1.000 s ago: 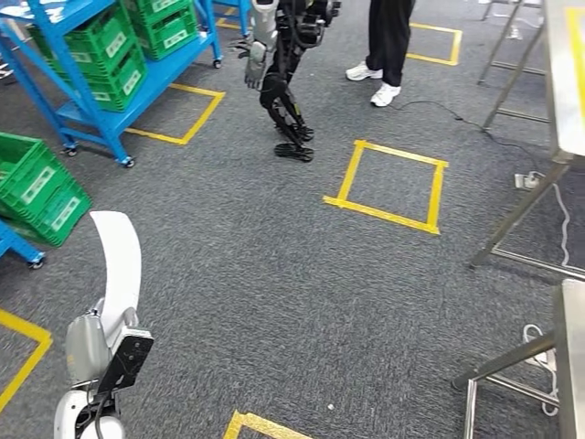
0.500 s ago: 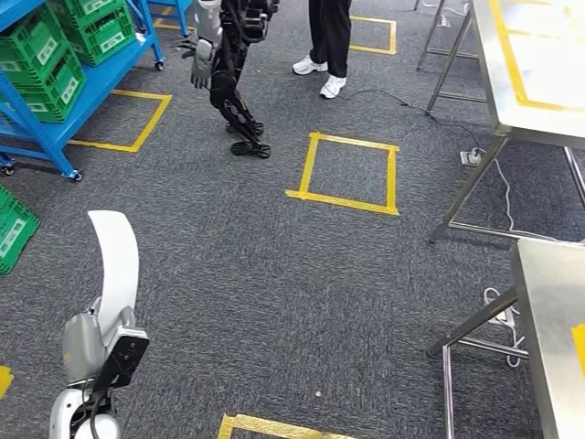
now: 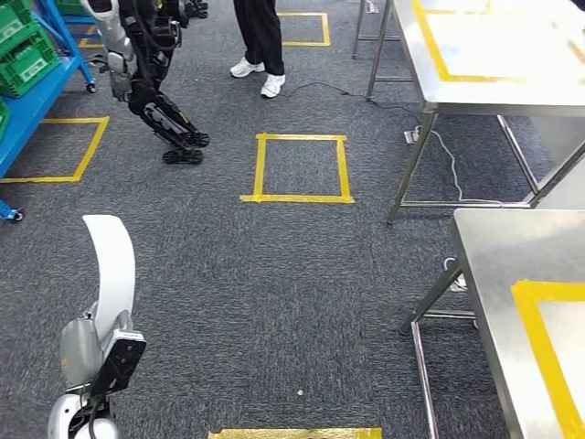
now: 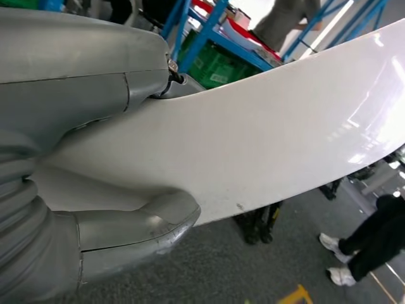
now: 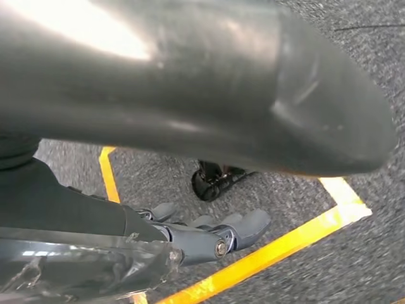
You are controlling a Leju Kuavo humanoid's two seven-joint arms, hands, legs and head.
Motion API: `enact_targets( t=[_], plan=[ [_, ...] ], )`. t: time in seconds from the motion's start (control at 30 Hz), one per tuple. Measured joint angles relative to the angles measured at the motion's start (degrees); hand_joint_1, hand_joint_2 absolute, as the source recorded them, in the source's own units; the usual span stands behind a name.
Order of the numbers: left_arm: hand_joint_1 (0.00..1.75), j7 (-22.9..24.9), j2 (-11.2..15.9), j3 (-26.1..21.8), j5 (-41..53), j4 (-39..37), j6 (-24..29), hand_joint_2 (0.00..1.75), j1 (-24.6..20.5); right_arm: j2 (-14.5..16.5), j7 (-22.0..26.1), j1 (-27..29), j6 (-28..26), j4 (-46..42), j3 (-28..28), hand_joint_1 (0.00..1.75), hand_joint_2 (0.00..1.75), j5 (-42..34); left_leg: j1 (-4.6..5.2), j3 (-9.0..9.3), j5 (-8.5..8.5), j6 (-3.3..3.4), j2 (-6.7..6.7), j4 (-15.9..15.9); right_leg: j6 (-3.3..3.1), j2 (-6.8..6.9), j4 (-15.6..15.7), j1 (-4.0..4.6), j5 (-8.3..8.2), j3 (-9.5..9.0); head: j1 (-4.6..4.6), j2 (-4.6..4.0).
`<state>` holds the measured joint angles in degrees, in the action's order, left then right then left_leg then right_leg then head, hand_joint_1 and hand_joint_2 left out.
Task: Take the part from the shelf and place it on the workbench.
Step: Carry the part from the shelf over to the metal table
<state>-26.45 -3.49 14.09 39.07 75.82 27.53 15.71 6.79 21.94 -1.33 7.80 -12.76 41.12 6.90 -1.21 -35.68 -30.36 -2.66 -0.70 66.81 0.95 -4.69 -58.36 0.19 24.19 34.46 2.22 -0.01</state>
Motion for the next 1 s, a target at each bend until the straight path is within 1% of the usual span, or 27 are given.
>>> enact_targets(
  t=[0.03,0.07,0.1,0.13,0.17,0.2,0.23,0.27,0.3,0.33,0.37,0.4,0.43,0.47,0.5,0.53,0.6,0.63,0.7,0.73,0.77,0.83,0.87,0.9,0.93,0.97,1.0],
  plan=[
    [1.75,0.0,0.0,0.0,0.0,0.0,-0.1,1.75,0.0,0.0,0.0,0.0,0.0,0.0,0.1,0.0,0.0,-0.1,-0.37,1.45,1.48,-0.33,-1.52,-3.4,0.36,-0.76,-0.6,-0.04,0.19,0.31,-0.07,-0.01],
    [1.75,-0.1,-0.2,0.0,0.1,0.0,-0.3,1.75,-0.1,-0.1,0.0,-0.1,0.0,0.0,0.3,0.0,0.0,-0.2,-0.67,2.43,2.24,-0.32,-2.82,-5.8,0.71,-1.43,-1.1,-0.08,0.36,0.73,-0.11,0.0],
    [1.75,-0.1,-0.4,0.1,0.3,-0.1,-0.4,1.75,-0.1,-0.1,0.0,-0.1,0.1,0.0,0.4,0.0,0.0,-0.3,-0.83,2.91,2.3,-0.15,-3.84,-7.0,1.02,-2.04,-1.5,-0.1,0.44,1.23,-0.17,0.0],
    [1.75,-0.1,-0.6,0.1,0.6,-0.2,-0.4,1.75,-0.3,-0.2,0.0,0.0,0.2,0.0,0.6,0.0,0.0,-0.5,-0.75,2.98,1.99,0.31,-4.1,-7.3,1.3,-2.59,-1.6,-0.14,0.42,1.69,-0.22,0.0],
    [1.75,-0.1,-0.9,0.1,1.0,-0.4,-0.4,1.75,-0.6,-0.2,0.0,0.2,0.3,0.0,0.9,0.0,0.0,-0.7,-0.67,2.9,2.04,0.99,-3.51,-7.2,1.54,-3.05,-1.5,-0.34,0.29,1.93,-0.21,0.01],
    [1.75,0.0,-1.2,0.3,1.4,-0.6,-0.4,1.75,-1.0,-0.2,-0.1,0.4,0.4,0.0,1.2,0.0,0.0,-0.9,-0.59,2.94,2.11,1.47,-2.98,-7.2,1.8,-2.61,-1.6,-0.41,0.29,2.1,-0.22,0.01],
    [1.75,0.1,-1.6,0.5,1.7,-0.7,-0.4,1.75,-1.5,-0.2,-0.2,0.6,0.4,0.0,1.4,0.0,0.0,-1.1,-0.53,2.98,2.21,1.92,-2.42,-7.3,2.05,-1.37,-2.4,-0.4,0.77,2.47,-0.05,0.01],
    [1.75,0.1,-1.9,0.7,2.0,-0.9,-0.4,1.75,-1.8,-0.3,-0.3,0.6,0.5,0.0,1.7,0.0,0.0,-1.2,-0.49,3.01,2.28,2.26,-1.75,-7.3,2.26,0.32,-4.3,-0.33,1.87,3.3,0.15,0.01],
    [1.75,0.2,-2.1,1.0,2.1,-1.1,-0.3,1.75,-2.0,-0.3,-0.4,0.4,0.5,0.0,1.8,0.0,0.0,-1.2,-0.3,3.04,2.27,2.49,-1.01,-7.3,2.4,2.22,-7.2,-0.23,3.53,4.68,0.32,0.01],
    [1.75,0.2,-2.3,1.2,2.2,-1.3,-0.3,1.75,-2.1,-0.3,-0.4,0.2,0.5,0.0,2.0,0.0,0.0,-1.3,-0.11,3.05,2.22,2.64,-0.16,-7.3,2.49,3.42,-11.0,-0.2,5.46,6.54,0.49,0.01],
    [1.75,0.3,-2.4,1.3,2.2,-1.6,-0.3,1.75,-2.2,-0.3,-0.4,0.1,0.5,0.0,2.1,0.0,0.0,-1.3,0.06,3.06,2.16,2.74,0.73,-7.3,2.52,3.96,-14.6,-0.22,7.02,8.3,0.49,0.01],
    [1.75,0.3,-2.4,1.4,2.2,-1.8,-0.3,1.75,-2.3,-0.3,-0.4,0.1,0.5,0.0,2.2,0.0,0.0,-1.3,0.22,3.08,2.08,2.83,1.58,-7.3,2.46,4.18,-17.0,-0.23,7.74,9.42,0.48,0.01],
    [1.75,0.4,-2.5,1.5,2.2,-2.0,-0.3,1.75,-2.5,-0.3,-0.4,0.2,0.5,0.0,2.3,0.0,0.0,-1.3,0.36,3.14,1.99,2.9,2.36,-7.3,2.31,4.28,-17.3,-0.21,7.38,9.45,0.48,0.01],
    [1.75,0.4,-2.6,1.6,2.2,-2.1,-0.3,1.75,-2.7,-0.3,-0.4,0.3,0.5,0.0,2.4,0.0,0.0,-1.3,0.49,3.25,1.88,2.95,3.05,-7.3,2.07,4.45,-15.3,-0.15,6.06,8.3,0.47,0.01],
    [1.75,0.4,-2.7,1.6,2.2,-2.3,-0.3,1.75,-2.9,-0.3,-0.4,0.4,0.5,0.0,2.5,0.0,0.0,-1.3,0.59,3.42,1.74,2.94,3.7,-7.3,1.72,5.07,-11.5,0.0,4.18,6.17,0.47,0.01],
    [1.75,0.4,-2.8,1.6,2.2,-2.4,-0.2,1.75,-3.0,-0.3,-0.4,0.4,0.5,0.0,2.7,0.0,0.0,-1.3,0.7,3.6,1.59,2.84,4.28,-7.3,1.37,6.35,-7.5,0.35,2.75,3.97,0.45,0.01],
    [1.75,0.8,-2.9,1.6,2.2,-2.6,0.0,1.75,-3.3,-0.4,-0.4,0.3,0.5,0.0,2.9,0.0,0.0,-1.3,0.83,3.85,1.35,2.42,5.27,-7.4,0.85,8.22,-2.5,1.05,1.36,1.24,0.42,0.01],
    [1.75,1.4,-3.0,1.6,2.3,-2.7,0.3,1.75,-3.4,-0.4,-0.3,0.2,0.6,0.0,3.0,0.0,0.0,-1.3,0.82,3.92,1.28,2.16,5.75,-7.5,0.7,8.41,-2.0,1.36,1.44,1.08,0.4,0.01],
    [1.75,2.6,-3.4,1.6,2.4,-2.9,0.7,1.75,-3.7,-0.6,-0.3,0.3,0.6,0.0,3.2,0.0,0.0,-1.2,0.63,4.23,1.14,1.5,6.52,-7.7,0.24,7.08,-1.4,1.39,1.08,0.97,0.4,0.01],
    [1.75,3.1,-3.6,1.6,2.4,-3.0,0.8,1.75,-3.9,-0.7,-0.2,0.4,0.6,0.0,3.3,0.0,0.0,-1.2,0.54,4.26,0.74,1.21,6.03,-7.4,-0.03,6.46,-0.9,1.25,0.88,0.67,0.39,0.0],
    [1.75,3.3,-3.7,1.5,2.1,-3.1,0.8,1.75,-4.0,-0.7,-0.2,0.4,0.6,0.0,3.4,0.0,0.0,-1.1,0.52,3.83,-0.14,0.99,4.99,-6.2,-0.32,5.84,-0.3,1.02,0.64,0.31,0.37,-0.01],
    [1.75,3.3,-3.7,1.5,1.3,-3.1,0.6,1.75,-4.0,-0.7,-0.2,0.2,0.5,0.0,3.6,0.0,0.0,-1.0,0.49,1.03,-3.1,0.8,2.37,-0.4,-0.65,4.58,0.1,0.66,0.39,-0.11,0.18,-0.02],
    [1.75,3.2,-3.8,1.5,0.8,-3.1,0.4,1.75,-3.9,-0.7,-0.2,0.0,0.5,0.0,3.8,0.0,0.0,-0.9,0.48,-0.98,-4.49,0.72,1.67,3.2,-0.73,3.84,0.2,0.59,0.35,-0.11,0.06,-0.02],
    [1.75,3.1,-3.8,1.4,0.3,-3.2,0.1,1.75,-3.8,-0.7,-0.2,0.0,0.6,0.0,3.9,0.0,0.0,-0.8,0.45,-2.64,-5.03,0.62,1.39,5.9,-0.73,3.04,0.1,0.54,0.35,-0.14,-0.02,-0.02],
    [1.75,2.9,-3.8,1.4,0.0,-3.2,-0.1,1.75,-3.8,-0.7,-0.2,0.0,0.6,0.0,4.1,0.0,0.0,-0.7,0.42,-3.59,-4.53,0.52,1.25,6.9,-0.69,2.19,0.1,0.48,0.38,-0.19,-0.03,-0.02],
    [1.75,2.7,-3.8,1.4,-0.2,-3.2,-0.2,1.75,-3.8,-0.7,-0.2,0.0,0.6,0.0,4.2,0.0,0.0,-0.6,0.38,-3.45,-2.9,0.41,1.11,5.8,-0.6,1.38,0.1,0.38,0.43,-0.27,-0.04,-0.02],
    [1.75,2.6,-3.8,1.4,-0.3,-3.2,-0.4,1.75,-3.8,-0.7,-0.2,0.1,0.6,0.0,4.4,0.0,0.0,-0.5,0.27,-2.36,-0.59,0.26,0.77,2.8,-0.43,0.56,-0.1,0.21,0.52,-0.34,-0.02,-0.02]
  ],
)
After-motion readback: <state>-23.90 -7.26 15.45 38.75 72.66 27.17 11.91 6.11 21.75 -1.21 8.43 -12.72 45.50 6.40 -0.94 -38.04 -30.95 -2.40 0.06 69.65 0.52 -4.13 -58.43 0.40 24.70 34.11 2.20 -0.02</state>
